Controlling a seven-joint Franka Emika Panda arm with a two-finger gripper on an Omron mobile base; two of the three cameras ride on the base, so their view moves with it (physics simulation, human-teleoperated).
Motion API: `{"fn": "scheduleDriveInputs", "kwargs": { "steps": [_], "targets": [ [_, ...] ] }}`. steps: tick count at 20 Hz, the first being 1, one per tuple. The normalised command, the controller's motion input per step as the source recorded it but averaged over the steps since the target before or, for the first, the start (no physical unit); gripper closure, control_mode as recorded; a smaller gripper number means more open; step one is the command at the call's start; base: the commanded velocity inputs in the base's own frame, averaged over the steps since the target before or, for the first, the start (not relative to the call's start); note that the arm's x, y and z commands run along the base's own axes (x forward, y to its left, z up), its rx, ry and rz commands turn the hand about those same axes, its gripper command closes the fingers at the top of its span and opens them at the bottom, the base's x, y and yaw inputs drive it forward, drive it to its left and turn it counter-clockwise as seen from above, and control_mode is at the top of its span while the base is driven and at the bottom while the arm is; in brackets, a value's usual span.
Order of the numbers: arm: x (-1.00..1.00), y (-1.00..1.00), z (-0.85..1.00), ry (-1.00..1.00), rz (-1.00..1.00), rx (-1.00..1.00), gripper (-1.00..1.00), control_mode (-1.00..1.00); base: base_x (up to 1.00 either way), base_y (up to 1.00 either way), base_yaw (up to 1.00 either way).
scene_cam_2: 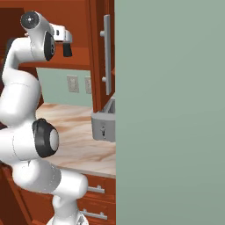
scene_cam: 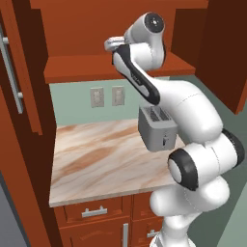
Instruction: Retrieve the shaker from the cabinet and place it next the steak on a plate on the dining table.
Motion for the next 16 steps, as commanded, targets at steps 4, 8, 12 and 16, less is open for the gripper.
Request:
{"fn": "scheduleDriveInputs", "kwargs": {
  "steps": [4, 8, 12, 16],
  "targets": [
    [0.53, 0.00, 0.00, 0.07, 0.00, 0.00, -1.00, -1.00, 0.00, 0.00, 0.00],
    [0.52, 0.00, 0.00, 0.01, 0.00, 0.00, -1.00, -1.00, 0.00, 0.00, 0.00],
    [0.40, 0.06, -0.09, 0.00, 0.00, 0.00, -1.00, -1.00, 0.00, 0.00, 0.00],
    [0.25, 0.10, -0.33, 0.00, 0.01, 0.00, -1.00, -1.00, 0.00, 0.00, 0.00]
  ]
}}
